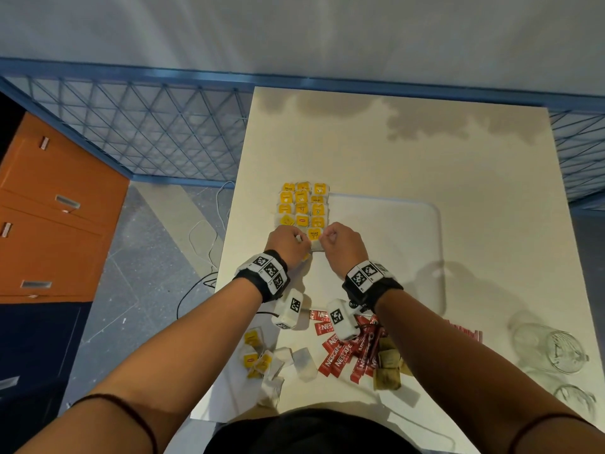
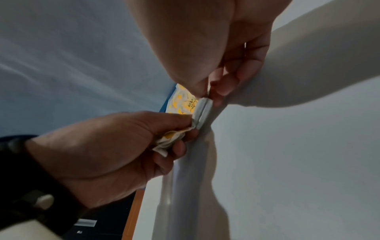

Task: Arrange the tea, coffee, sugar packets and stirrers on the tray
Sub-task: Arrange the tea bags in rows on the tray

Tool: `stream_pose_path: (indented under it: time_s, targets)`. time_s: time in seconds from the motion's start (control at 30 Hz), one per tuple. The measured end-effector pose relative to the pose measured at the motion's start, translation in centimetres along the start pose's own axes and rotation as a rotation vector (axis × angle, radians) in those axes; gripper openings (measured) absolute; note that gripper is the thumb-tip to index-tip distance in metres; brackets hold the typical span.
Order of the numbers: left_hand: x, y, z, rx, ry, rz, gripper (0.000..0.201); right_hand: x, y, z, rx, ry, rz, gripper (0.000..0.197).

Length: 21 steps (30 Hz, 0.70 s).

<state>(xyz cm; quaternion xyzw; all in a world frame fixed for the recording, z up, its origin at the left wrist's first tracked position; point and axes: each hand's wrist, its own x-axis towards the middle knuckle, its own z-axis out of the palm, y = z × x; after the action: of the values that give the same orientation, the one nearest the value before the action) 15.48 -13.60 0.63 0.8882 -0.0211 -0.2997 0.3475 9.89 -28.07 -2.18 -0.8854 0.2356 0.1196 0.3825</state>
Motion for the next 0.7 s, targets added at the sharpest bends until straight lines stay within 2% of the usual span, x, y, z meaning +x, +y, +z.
stream_pose_path:
  time_s: [0.2,0.4,0.47,0.6,0.7]
  targets:
    - [0.4,0.2,0.1,0.011,0.02,-0.058,0.024,0.1,0.0,0.4,-0.056,0.017,0.009,0.01]
    - [0.3,-1.0,-0.4,-0.098,-0.071,-0.104,0.027,0.1,0.1,0.4,-0.028,0.026,0.019,0.007]
    - [-0.1,-1.6,-0.8,-0.277,-0.132,-0.147,0.028,-0.2,0.0,0.2,0.012,0.026,0.019,0.011]
    - [-1.6,-2.2,-1.7,-0.784,-0.216,-0.254,0.019,-1.4,-0.2,-0.3,0.075,0.007,-0.006,0.011]
    - [-2.6,-2.7,-2.2,-0.926,-0.254,-0.238,0.02,-2.9,-0.8,-0.7,0.173,-0.052,-0.063,0.01]
